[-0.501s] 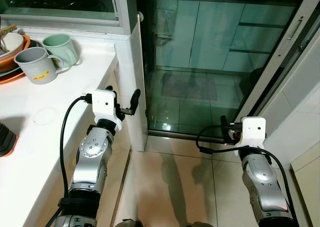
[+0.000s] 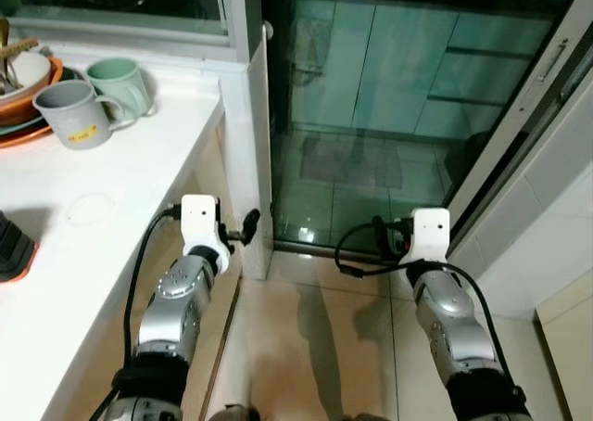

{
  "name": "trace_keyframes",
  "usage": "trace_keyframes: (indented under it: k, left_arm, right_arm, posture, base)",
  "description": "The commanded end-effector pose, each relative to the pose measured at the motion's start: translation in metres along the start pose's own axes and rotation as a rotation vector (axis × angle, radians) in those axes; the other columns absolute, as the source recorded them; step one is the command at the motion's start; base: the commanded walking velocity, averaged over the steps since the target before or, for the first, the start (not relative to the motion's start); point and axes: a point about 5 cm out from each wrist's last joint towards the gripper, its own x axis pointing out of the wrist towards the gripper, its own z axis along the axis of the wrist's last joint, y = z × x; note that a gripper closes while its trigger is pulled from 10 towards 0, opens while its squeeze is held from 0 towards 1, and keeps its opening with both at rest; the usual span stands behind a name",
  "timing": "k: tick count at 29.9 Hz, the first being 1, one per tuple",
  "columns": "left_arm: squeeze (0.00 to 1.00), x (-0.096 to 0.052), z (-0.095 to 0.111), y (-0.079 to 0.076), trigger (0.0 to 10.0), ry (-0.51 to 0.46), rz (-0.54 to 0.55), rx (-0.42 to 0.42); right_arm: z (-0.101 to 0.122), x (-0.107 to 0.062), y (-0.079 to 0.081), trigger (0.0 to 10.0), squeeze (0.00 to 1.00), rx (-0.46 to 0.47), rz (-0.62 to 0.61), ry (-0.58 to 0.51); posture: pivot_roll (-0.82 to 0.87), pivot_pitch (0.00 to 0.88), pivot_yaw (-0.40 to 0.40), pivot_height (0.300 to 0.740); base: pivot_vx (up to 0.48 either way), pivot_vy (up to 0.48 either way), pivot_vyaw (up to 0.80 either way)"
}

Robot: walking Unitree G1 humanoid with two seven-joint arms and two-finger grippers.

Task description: Restocking fridge

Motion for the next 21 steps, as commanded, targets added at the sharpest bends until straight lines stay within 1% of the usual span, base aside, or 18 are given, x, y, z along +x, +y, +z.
trace_keyframes:
  k: [1,3,4,5,6,7,8,10,11,12,13,14,16,18,19,20,21]
  left_arm:
    - [1.00,-0.006,0.013,0.008,10.0,-0.070,0.044,-0.015]
    - [1.00,-0.023,0.023,0.015,10.0,-0.140,0.049,0.042]
    - [1.00,-0.030,0.027,0.017,10.0,-0.159,0.050,0.065]
    - [1.00,-0.037,0.030,0.020,10.0,-0.183,0.051,0.082]
    - [1.00,-0.037,0.030,0.020,10.0,-0.183,0.051,0.082]
    - [1.00,-0.045,0.035,0.018,10.0,-0.204,0.029,0.098]
    - [1.00,-0.045,0.035,0.018,10.0,-0.204,0.029,0.098]
    - [1.00,-0.043,0.038,0.011,10.0,-0.208,0.002,0.094]
    - [1.00,-0.043,0.038,0.011,10.0,-0.208,0.002,0.094]
    - [0.00,-0.040,0.038,0.007,10.0,-0.212,0.007,0.083]
    - [0.00,-0.039,0.039,0.006,10.0,-0.212,0.007,0.074]
    - [0.00,-0.039,0.039,0.006,10.0,-0.212,0.007,0.074]
    - [0.00,-0.039,0.041,0.002,10.0,-0.224,-0.001,0.069]
    - [0.00,-0.040,0.043,-0.003,10.0,-0.234,-0.020,0.086]
    - [0.00,-0.039,0.044,-0.004,10.0,-0.234,-0.023,0.090]
    - [0.00,-0.038,0.044,-0.004,10.0,-0.230,-0.019,0.101]
    - [0.00,-0.037,0.045,-0.004,10.0,-0.238,-0.016,0.099]
  right_arm:
    - [0.013,-0.003,-0.014,10.0,1.00,-0.039,-0.067,-0.077]
    - [0.021,-0.019,-0.024,10.0,1.00,-0.093,-0.077,-0.134]
    - [0.022,-0.026,-0.028,10.0,1.00,-0.109,-0.081,-0.145]
    - [0.023,-0.033,-0.032,10.0,1.00,-0.101,-0.080,-0.153]
    - [0.023,-0.033,-0.032,10.0,1.00,-0.101,-0.080,-0.153]
    - [0.021,-0.042,-0.037,10.0,1.00,-0.094,-0.081,-0.153]
    - [0.021,-0.042,-0.037,10.0,1.00,-0.094,-0.081,-0.153]
    - [0.021,-0.043,-0.039,10.0,1.00,-0.108,-0.088,-0.162]
    - [0.021,-0.043,-0.039,10.0,1.00,-0.108,-0.088,-0.162]
    - [0.023,-0.040,-0.035,10.0,0.00,-0.107,-0.082,-0.185]
    - [0.025,-0.038,-0.032,10.0,0.00,-0.093,-0.070,-0.195]
    - [0.025,-0.038,-0.032,10.0,0.00,-0.093,-0.070,-0.195]
    - [0.027,-0.038,-0.030,10.0,0.00,-0.054,-0.075,-0.205]
    - [0.027,-0.037,-0.036,10.0,0.00,0.008,-0.126,-0.207]
    - [0.027,-0.038,-0.038,10.0,0.55,0.030,-0.145,-0.211]
    - [0.026,-0.037,-0.040,10.0,1.00,0.045,-0.151,-0.205]
    - [0.025,-0.036,-0.040,10.0,1.00,0.041,-0.154,-0.205]
  posture:
    - [-0.13,0.000,0.009,0.740]
    - [-0.13,0.000,0.005,0.740]
    - [-0.13,0.000,0.002,0.740]
    - [-0.13,0.000,-0.002,0.740]
    - [-0.13,0.000,-0.002,0.740]
    - [-0.13,0.000,-0.008,0.740]
    - [-0.13,0.000,-0.008,0.740]
    - [-0.13,0.000,-0.015,0.740]
    - [-0.13,0.000,-0.015,0.740]
    - [-0.13,0.000,-0.014,0.740]
    - [-0.14,0.000,-0.011,0.740]
    - [-0.14,0.000,-0.011,0.740]
    - [-0.14,0.000,-0.005,0.740]
    - [-0.14,0.000,-0.003,0.740]
    - [-0.14,0.000,-0.002,0.740]
    - [-0.14,0.000,0.001,0.740]
    - [-0.14,0.000,0.006,0.740]
  base:
    - [0.000,0.000,0.00]
    - [0.000,0.000,0.00]
    - [0.000,0.000,0.00]
    - [0.000,0.000,0.00]
    - [0.000,0.000,0.00]
    - [0.000,0.000,0.00]
    - [0.000,0.000,0.00]
    - [0.000,0.000,0.00]
    - [0.000,0.000,0.00]
    - [0.000,0.000,0.00]
    - [0.000,0.000,0.00]
    - [0.000,0.000,0.00]
    - [0.000,0.000,0.00]
    - [0.000,0.000,0.00]
    - [0.000,0.000,0.00]
    - [0.000,0.000,0.00]
    - [0.000,0.000,0.00]
